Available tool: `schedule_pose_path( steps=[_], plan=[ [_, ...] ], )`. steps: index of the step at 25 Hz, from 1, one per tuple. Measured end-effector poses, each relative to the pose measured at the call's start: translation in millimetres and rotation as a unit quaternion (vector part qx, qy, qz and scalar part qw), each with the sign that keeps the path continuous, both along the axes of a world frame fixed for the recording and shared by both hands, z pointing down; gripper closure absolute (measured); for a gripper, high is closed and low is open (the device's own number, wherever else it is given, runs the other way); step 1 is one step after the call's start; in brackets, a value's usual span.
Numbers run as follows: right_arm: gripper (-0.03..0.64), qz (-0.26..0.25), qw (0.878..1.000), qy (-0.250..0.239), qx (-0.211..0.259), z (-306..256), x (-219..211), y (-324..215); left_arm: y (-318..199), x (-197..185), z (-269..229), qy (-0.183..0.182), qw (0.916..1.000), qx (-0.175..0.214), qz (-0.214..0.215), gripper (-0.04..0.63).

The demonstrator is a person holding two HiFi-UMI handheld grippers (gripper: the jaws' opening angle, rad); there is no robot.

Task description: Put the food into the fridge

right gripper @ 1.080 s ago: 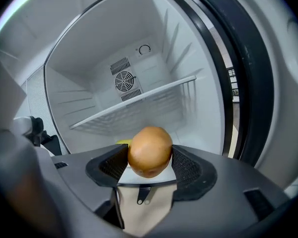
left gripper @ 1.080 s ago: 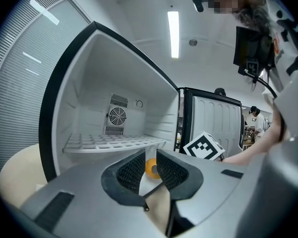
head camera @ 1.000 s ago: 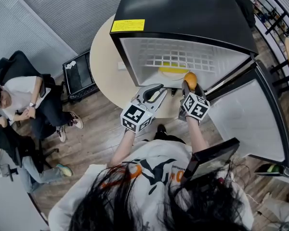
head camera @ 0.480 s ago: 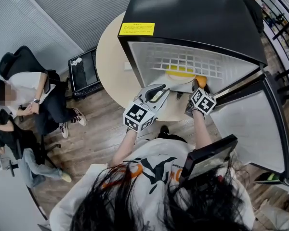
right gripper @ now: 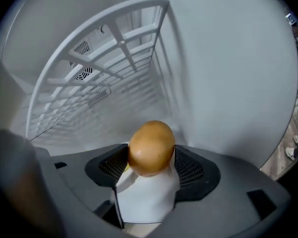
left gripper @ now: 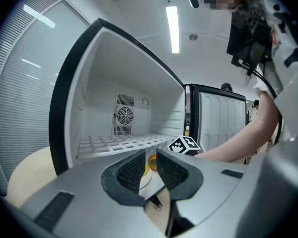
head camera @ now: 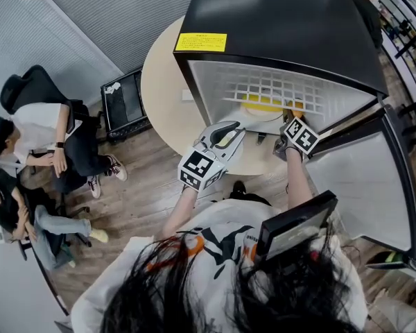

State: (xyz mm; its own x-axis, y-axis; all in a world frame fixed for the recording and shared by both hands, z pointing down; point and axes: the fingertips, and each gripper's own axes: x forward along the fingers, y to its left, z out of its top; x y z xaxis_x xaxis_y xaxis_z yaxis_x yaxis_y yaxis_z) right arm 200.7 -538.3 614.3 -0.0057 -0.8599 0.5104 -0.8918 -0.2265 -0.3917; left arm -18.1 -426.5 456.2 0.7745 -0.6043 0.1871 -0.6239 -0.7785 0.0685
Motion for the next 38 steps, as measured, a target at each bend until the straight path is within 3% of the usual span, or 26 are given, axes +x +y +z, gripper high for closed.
schedule_pose_path(
  steps=[7, 17, 25, 34, 38],
  plan=[
    [0.281, -0.019, 0.999, 0.036, 0.016, -14, -7, 7, 4, -7, -1, -0.003, 1.0, 0.002, -0.006, 0.522],
    [0.281, 0.003, 0.998, 0.032, 0.055, -46, -20, 39, 19, -12, -5, -0.002, 1.0, 0.003, -0.007, 0.522],
    [0.287, -0.063, 0.994, 0.007, 0.092, -70, -60, 73, 43, -21, -2, 0.004, 0.9999, -0.005, -0.01, 0.522],
    [0.444, -0.132, 0.982, -0.018, 0.134, -110, -117, 124, 82, -35, 1, 0.012, 0.9997, -0.008, -0.017, 0.522],
    [0.463, -0.151, 0.978, -0.029, 0.14, -121, -137, 156, 107, -45, 2, 0.016, 0.9996, -0.009, -0.022, 0.522]
  ],
)
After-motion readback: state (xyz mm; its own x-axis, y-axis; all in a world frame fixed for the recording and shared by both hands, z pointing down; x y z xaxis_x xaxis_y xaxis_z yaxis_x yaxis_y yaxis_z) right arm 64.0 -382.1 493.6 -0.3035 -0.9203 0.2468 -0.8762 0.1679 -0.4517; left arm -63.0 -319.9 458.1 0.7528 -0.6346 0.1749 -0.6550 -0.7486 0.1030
